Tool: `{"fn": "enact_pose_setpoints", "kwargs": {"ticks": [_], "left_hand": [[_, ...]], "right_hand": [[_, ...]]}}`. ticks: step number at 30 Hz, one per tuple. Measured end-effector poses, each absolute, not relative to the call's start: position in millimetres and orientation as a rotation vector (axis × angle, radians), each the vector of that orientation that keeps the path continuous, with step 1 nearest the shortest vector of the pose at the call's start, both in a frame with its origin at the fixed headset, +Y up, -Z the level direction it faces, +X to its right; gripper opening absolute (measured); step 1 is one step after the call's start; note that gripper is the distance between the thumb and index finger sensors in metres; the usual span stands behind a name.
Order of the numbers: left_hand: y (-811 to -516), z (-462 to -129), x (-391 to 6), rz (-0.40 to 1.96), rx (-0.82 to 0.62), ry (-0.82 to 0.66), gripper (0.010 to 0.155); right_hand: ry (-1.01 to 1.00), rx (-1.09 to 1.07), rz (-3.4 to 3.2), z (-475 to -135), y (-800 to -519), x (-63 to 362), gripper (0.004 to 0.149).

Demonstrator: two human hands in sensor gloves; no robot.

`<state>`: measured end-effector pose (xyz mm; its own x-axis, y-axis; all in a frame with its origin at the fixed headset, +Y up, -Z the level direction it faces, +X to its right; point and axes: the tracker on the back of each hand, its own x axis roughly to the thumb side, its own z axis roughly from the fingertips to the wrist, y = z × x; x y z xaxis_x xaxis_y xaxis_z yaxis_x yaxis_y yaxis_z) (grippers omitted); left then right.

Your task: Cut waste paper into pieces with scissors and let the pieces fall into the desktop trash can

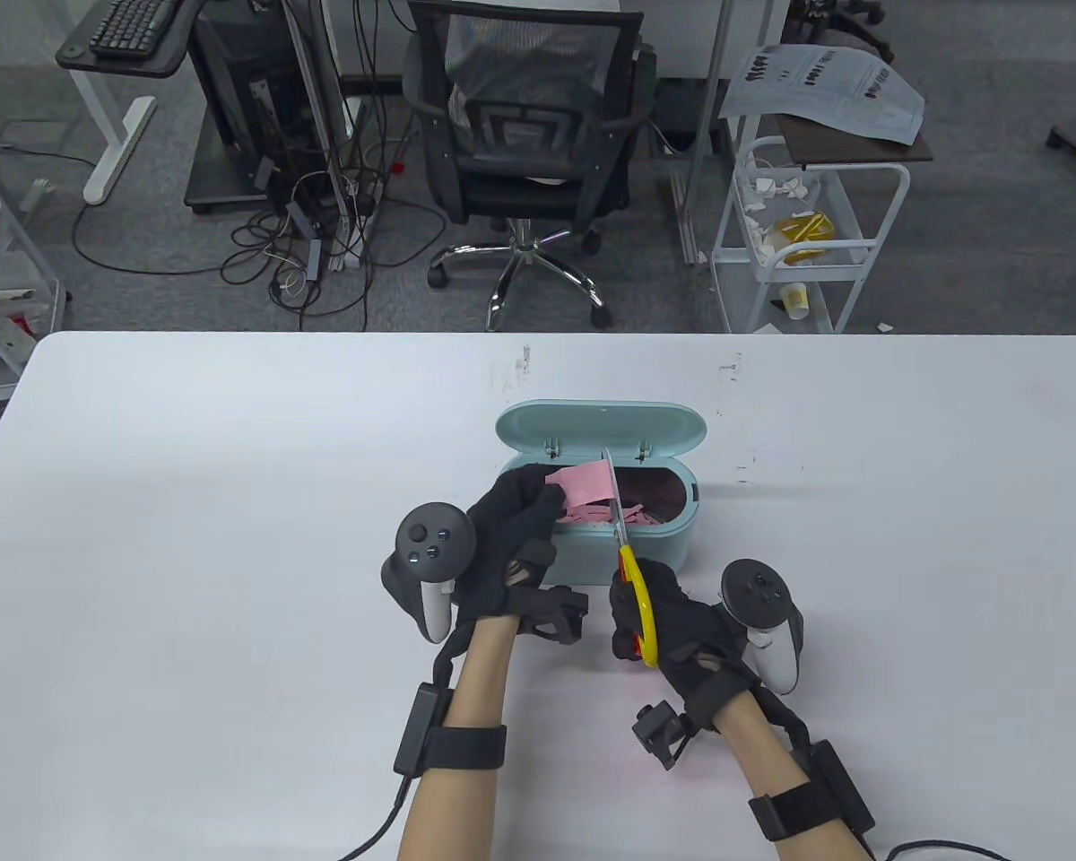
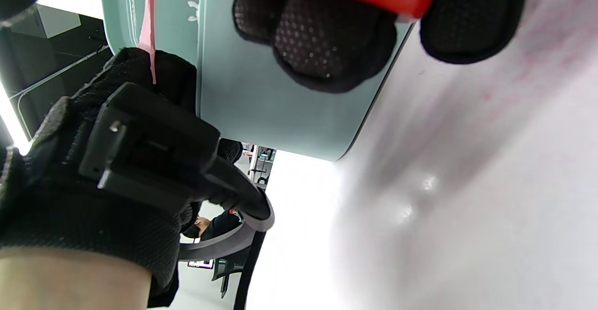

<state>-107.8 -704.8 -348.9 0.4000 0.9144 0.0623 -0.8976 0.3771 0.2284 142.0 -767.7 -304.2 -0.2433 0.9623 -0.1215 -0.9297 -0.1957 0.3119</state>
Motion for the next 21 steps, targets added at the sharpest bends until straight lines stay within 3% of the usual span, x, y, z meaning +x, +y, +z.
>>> {"fn": "enact_pose_setpoints", "kwargs": {"ticks": [13, 21], "left_hand": [[-704.9, -348.8, -107.3, 1.136, 0.255, 0.086, 0.037], [-704.8, -348.9, -107.3, 1.128, 0.257, 0.087, 0.037]], "right_hand": [[0.387, 0.101, 1.731, -306.4, -767.9, 141.2, 0.095], [0.330, 0.066, 1.728, -307.4, -767.3, 145.6, 0.084]]}}
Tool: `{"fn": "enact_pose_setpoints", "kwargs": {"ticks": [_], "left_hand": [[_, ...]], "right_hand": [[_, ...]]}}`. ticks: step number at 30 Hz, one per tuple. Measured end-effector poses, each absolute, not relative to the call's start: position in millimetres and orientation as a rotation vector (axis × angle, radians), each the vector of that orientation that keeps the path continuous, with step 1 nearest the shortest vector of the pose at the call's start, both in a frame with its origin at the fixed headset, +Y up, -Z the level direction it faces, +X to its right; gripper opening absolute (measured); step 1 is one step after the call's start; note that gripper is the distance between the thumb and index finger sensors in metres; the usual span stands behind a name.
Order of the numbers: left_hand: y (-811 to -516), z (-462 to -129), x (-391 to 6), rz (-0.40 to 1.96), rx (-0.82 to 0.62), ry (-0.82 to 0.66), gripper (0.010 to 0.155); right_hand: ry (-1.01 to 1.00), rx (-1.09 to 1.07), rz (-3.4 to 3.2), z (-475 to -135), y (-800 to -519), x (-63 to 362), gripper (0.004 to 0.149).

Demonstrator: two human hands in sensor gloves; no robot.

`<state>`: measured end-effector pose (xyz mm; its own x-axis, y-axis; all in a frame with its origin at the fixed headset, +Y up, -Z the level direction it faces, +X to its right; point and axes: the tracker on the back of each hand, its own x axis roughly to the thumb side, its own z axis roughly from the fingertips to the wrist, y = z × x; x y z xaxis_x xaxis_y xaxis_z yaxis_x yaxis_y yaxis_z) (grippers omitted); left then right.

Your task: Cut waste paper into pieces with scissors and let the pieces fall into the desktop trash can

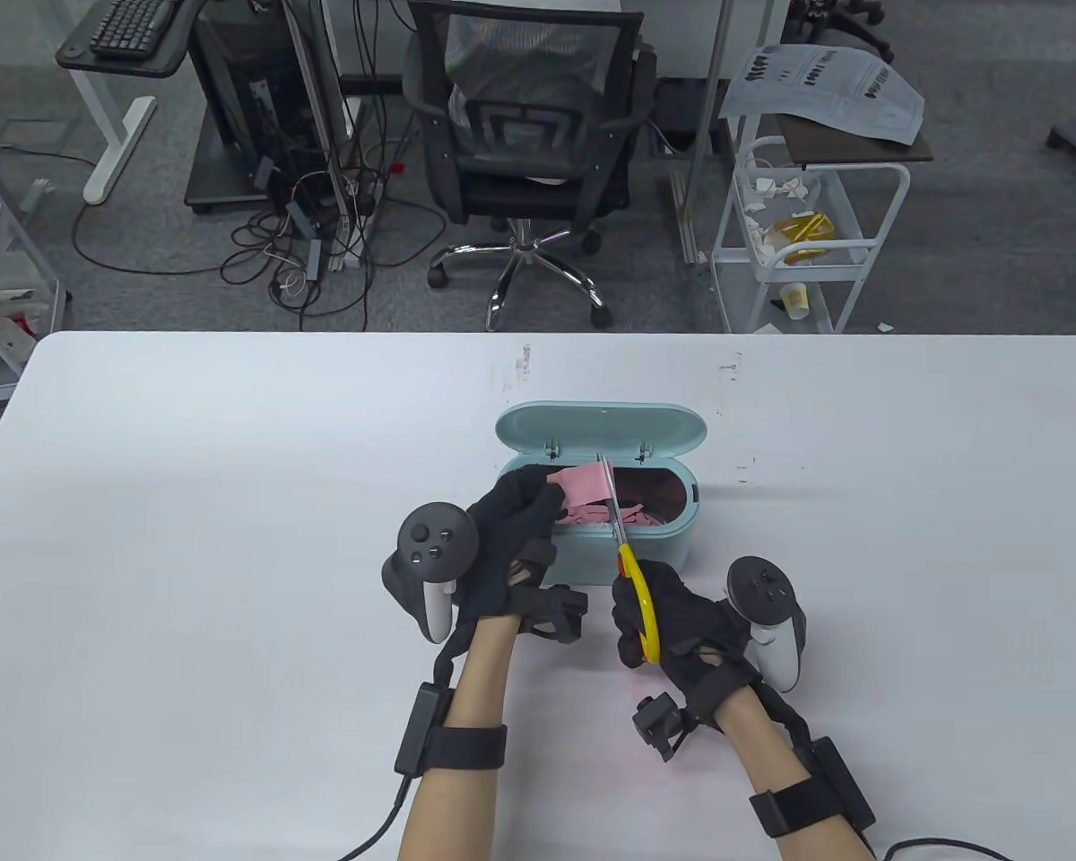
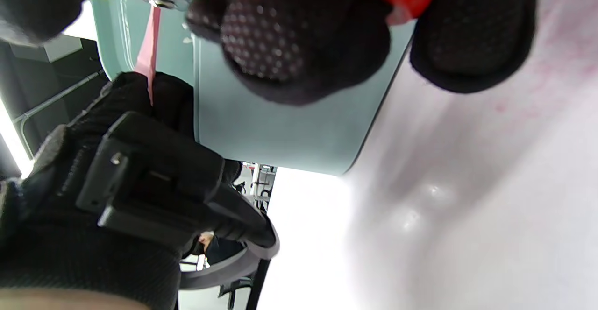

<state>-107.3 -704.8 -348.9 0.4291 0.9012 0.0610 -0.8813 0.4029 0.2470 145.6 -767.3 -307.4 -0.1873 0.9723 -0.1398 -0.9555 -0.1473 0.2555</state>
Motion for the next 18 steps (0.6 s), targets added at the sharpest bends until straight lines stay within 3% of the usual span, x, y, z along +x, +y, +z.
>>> {"fn": "enact_pose_setpoints", "kwargs": {"ticks": [6, 12, 18], "left_hand": [[-705, -349, -107, 1.126, 0.260, 0.087, 0.037], [-706, -348, -108, 1.131, 0.268, 0.092, 0.036], [-706, -348, -108, 1.135, 0.271, 0.096, 0.037]], "right_hand": [[0.279, 0.064, 1.718, -307, -765, 146, 0.075], [0.223, 0.042, 1.692, -306, -767, 150, 0.075], [0.473, 0.197, 1.671, -299, -776, 150, 0.098]]}}
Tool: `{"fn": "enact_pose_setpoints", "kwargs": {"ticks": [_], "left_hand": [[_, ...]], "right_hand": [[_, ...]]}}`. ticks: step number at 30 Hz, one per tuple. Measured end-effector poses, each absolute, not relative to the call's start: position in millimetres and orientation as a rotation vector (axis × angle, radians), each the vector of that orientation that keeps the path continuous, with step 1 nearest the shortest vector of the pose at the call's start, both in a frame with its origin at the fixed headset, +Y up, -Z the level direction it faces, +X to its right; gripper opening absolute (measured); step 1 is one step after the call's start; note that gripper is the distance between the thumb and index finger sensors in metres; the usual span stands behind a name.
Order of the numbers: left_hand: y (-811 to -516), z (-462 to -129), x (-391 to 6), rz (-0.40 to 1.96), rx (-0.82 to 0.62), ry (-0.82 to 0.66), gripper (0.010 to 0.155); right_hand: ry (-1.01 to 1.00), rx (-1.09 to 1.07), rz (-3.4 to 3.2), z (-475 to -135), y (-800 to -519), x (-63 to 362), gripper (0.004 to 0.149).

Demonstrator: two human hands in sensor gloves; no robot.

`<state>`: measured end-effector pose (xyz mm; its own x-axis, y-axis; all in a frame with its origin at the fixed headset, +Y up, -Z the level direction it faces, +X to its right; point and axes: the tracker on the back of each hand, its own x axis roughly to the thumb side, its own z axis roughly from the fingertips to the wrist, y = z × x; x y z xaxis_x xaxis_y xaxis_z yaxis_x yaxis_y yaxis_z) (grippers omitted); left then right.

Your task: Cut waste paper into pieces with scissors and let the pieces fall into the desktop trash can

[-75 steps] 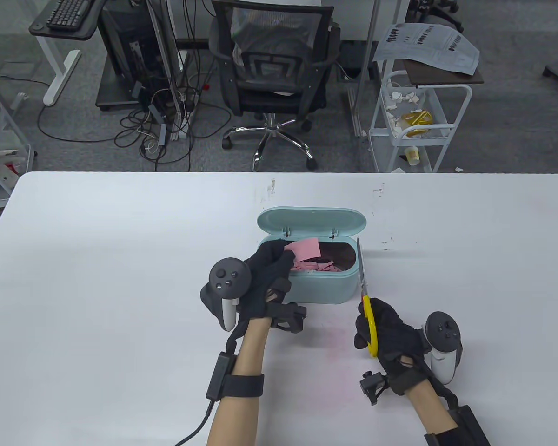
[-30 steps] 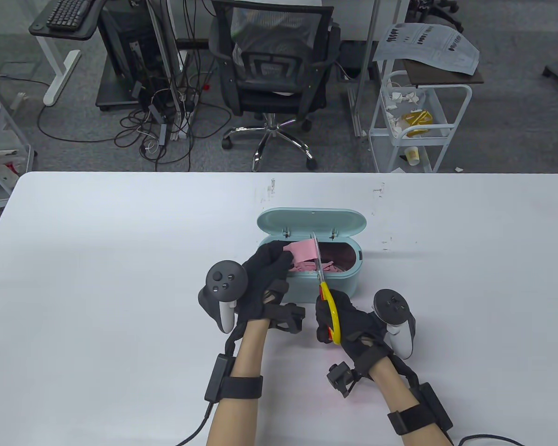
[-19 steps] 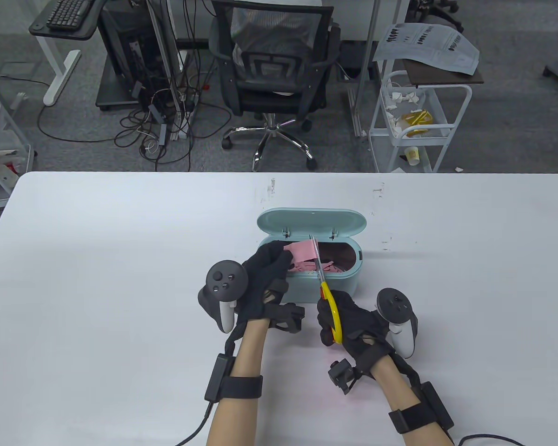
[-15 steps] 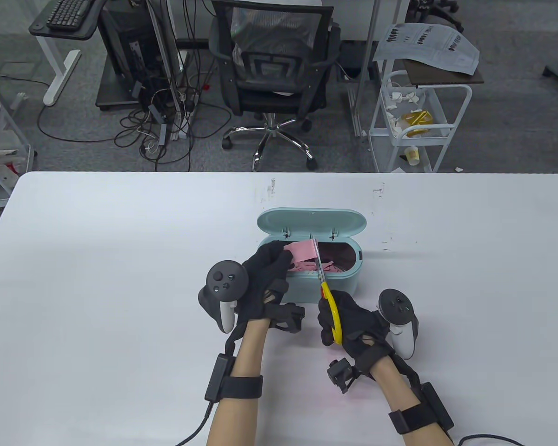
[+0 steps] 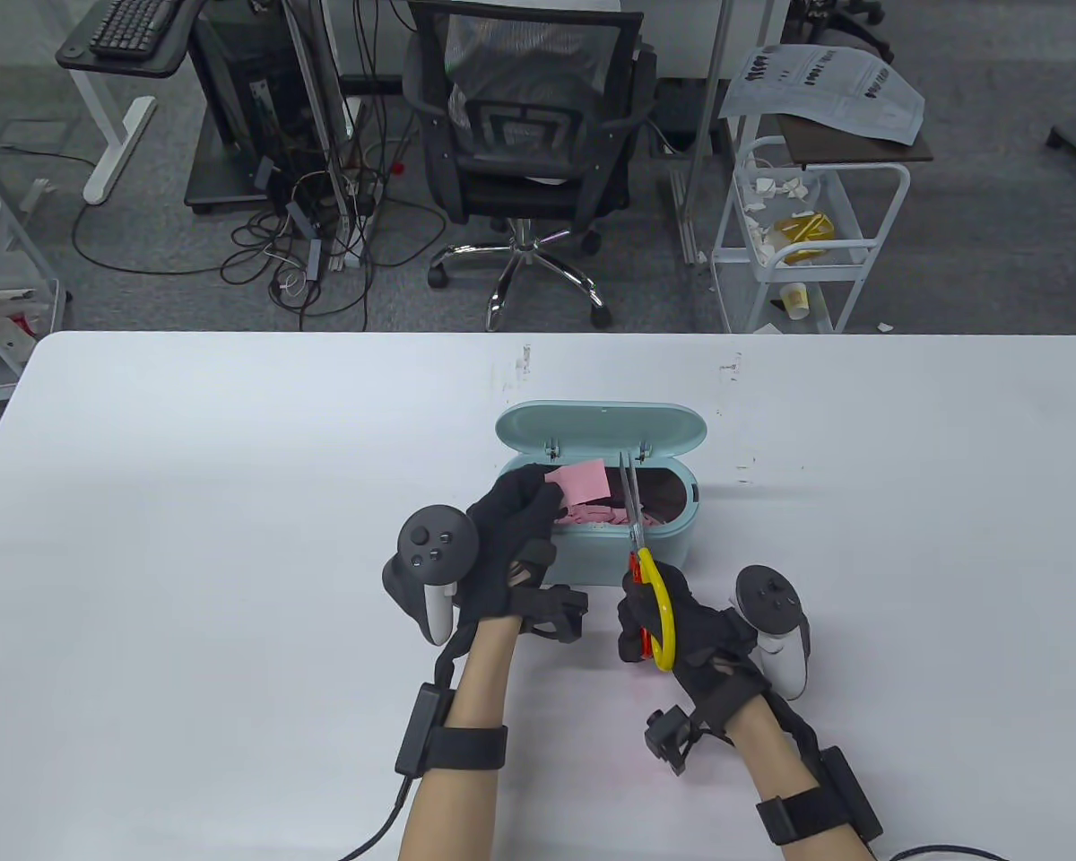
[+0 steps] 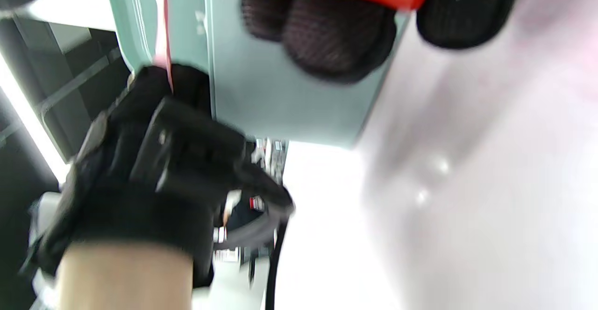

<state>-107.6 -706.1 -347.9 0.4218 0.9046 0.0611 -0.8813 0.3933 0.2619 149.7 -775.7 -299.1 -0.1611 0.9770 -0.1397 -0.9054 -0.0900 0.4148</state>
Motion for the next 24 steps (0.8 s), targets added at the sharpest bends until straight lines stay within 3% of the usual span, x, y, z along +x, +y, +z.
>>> {"fn": "enact_pose_setpoints", "kwargs": {"ticks": [8, 24], "left_hand": [[-706, -347, -108, 1.143, 0.272, 0.098, 0.037], [-706, -346, -108, 1.144, 0.279, 0.098, 0.037]], "right_hand": [[0.538, 0.217, 1.730, -296, -778, 144, 0.100], [0.405, 0.162, 1.757, -308, -771, 136, 0.095]]}}
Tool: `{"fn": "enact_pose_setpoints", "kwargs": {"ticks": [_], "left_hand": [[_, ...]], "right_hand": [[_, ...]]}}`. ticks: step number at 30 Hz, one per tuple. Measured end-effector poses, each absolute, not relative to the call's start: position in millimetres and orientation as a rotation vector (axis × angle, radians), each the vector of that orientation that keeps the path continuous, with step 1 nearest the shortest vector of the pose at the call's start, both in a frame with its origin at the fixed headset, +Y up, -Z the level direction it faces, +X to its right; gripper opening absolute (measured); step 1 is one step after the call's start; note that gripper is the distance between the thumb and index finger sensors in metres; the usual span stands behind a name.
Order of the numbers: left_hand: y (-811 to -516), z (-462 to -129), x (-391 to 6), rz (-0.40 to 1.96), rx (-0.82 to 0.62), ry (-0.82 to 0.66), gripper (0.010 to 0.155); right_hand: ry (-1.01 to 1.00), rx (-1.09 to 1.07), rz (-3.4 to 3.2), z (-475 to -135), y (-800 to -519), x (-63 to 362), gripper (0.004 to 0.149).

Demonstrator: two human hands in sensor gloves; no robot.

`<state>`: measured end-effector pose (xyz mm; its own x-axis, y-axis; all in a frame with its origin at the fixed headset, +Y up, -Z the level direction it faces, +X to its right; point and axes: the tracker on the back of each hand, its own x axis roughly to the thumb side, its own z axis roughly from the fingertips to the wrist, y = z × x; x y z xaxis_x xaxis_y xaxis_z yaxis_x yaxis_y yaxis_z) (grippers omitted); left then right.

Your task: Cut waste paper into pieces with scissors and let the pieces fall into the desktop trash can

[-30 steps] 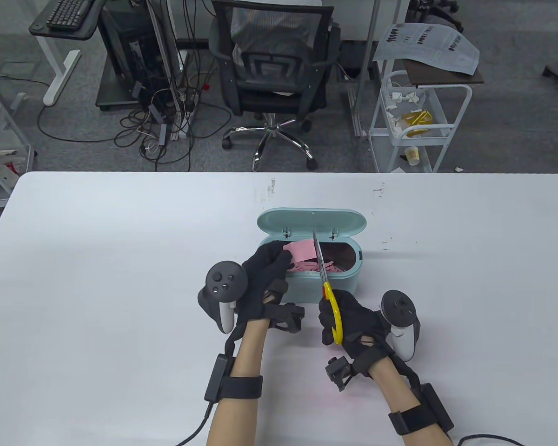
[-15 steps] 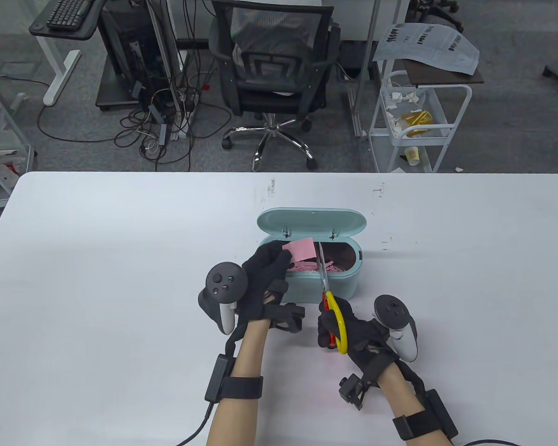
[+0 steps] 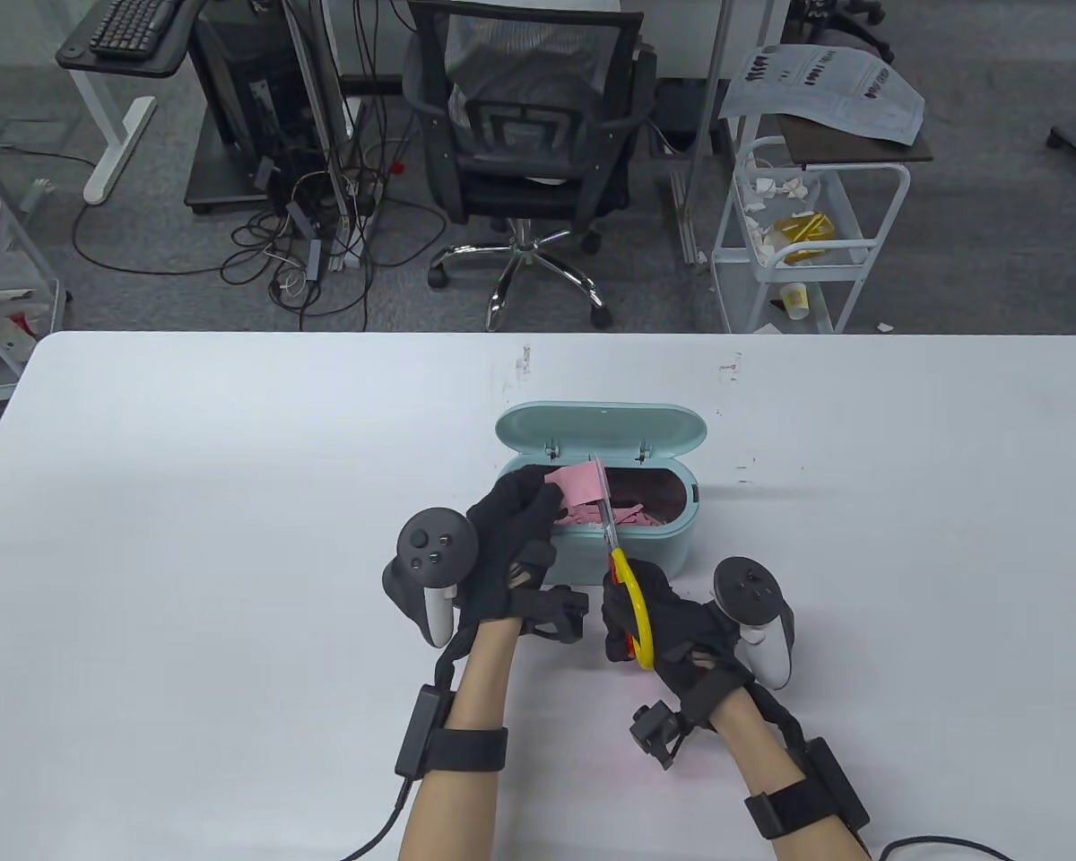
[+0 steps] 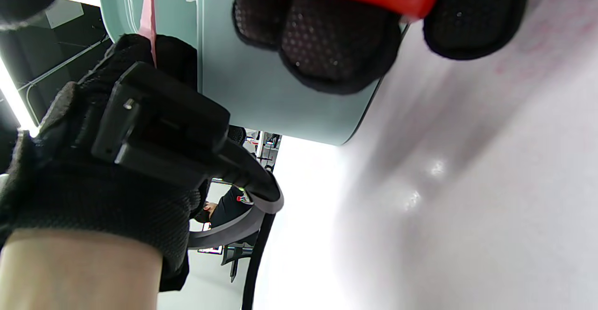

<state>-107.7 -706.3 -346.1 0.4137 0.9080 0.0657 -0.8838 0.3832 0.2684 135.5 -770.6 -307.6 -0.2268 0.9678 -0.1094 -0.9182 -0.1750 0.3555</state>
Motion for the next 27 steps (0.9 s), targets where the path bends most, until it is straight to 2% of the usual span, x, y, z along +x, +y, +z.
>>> {"fn": "enact_pose_setpoints", "kwargs": {"ticks": [17, 27], "left_hand": [[-706.3, -346.0, -108.3, 1.153, 0.275, 0.095, 0.037], [-706.7, -345.8, -108.8, 1.156, 0.278, 0.094, 0.037]], "right_hand": [[0.370, 0.141, 1.716, -310.1, -770.1, 137.8, 0.080], [0.281, 0.089, 1.694, -309.3, -769.5, 141.7, 0.073]]}}
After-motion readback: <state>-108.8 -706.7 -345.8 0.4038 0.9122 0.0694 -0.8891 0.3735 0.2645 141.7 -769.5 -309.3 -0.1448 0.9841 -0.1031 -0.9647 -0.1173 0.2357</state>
